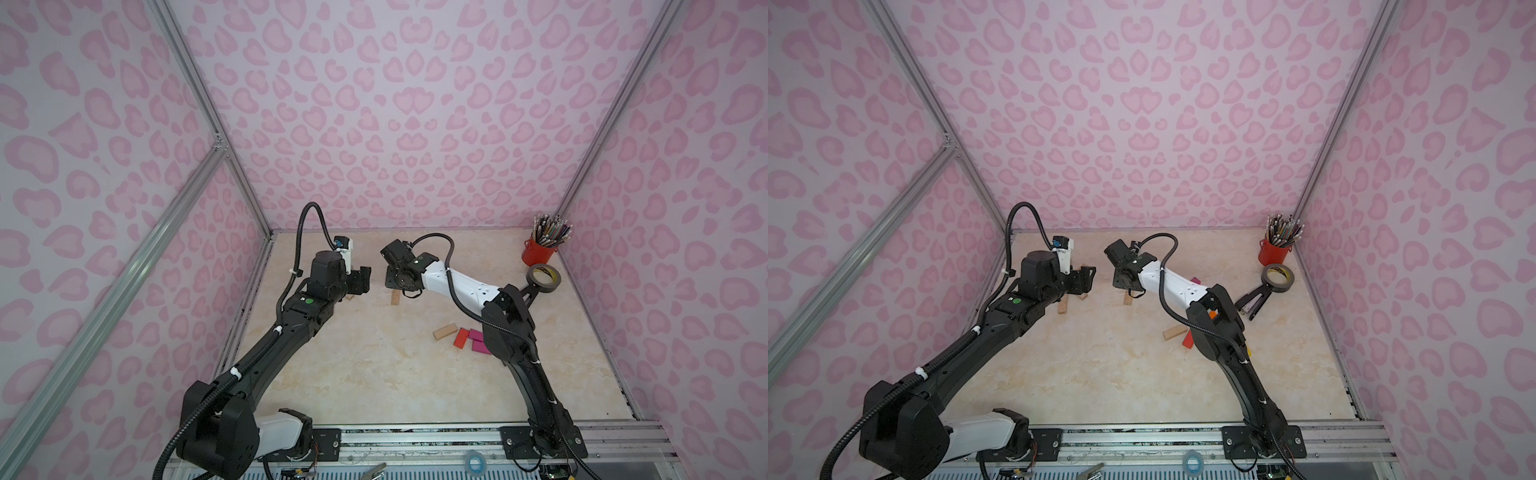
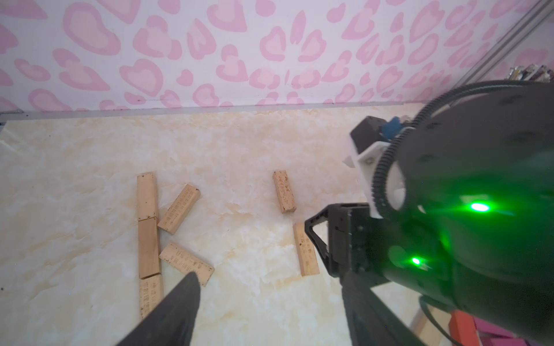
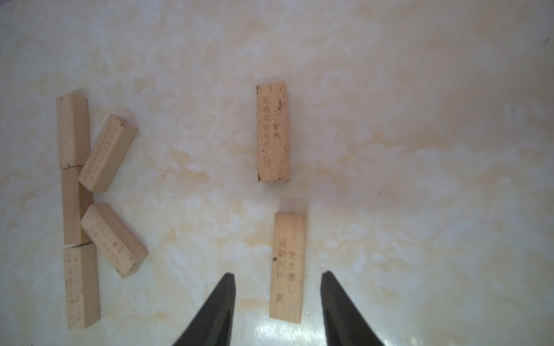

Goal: Assemble the letter k with building blocks
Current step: Place the building block at the center of the board, then assemble the building block at the center of the board.

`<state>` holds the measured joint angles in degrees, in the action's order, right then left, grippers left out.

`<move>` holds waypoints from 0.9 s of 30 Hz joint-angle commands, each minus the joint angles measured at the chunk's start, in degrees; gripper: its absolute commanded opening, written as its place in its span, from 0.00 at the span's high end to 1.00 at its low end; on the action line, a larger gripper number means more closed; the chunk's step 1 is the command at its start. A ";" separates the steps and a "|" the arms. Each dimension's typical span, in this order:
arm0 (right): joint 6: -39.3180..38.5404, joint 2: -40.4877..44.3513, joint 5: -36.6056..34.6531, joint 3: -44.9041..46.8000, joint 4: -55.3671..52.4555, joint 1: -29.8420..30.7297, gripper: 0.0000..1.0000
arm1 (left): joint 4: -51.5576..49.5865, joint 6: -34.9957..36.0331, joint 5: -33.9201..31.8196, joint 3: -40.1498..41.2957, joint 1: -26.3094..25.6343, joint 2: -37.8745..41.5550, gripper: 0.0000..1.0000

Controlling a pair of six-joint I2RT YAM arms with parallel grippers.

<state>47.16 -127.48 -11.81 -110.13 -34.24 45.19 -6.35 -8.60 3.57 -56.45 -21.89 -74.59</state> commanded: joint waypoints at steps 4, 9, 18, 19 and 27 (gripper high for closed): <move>-9.56 16.41 5.82 19.39 12.68 -3.63 0.41 | -6.07 -11.70 -6.79 -5.24 -3.06 -3.99 0.32; -16.92 32.48 5.72 36.67 19.66 -4.84 0.25 | -10.47 -17.05 -7.92 -10.03 -6.48 -11.42 0.40; -16.05 46.18 4.78 52.92 21.13 -4.85 0.06 | -17.14 -17.43 -8.26 -23.49 -11.02 -29.45 0.50; -15.42 46.39 5.06 53.77 21.49 -4.85 0.06 | -17.82 -17.22 -8.17 -24.89 -11.20 -31.33 0.50; -13.70 45.92 6.10 55.98 21.77 -4.84 0.01 | -22.74 -15.12 -9.99 -35.20 -11.84 -43.35 0.51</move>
<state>32.60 -81.30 -5.93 -54.52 -13.76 40.34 -26.09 -24.73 -4.86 -89.38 -33.63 -115.87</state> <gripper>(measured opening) 0.985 0.492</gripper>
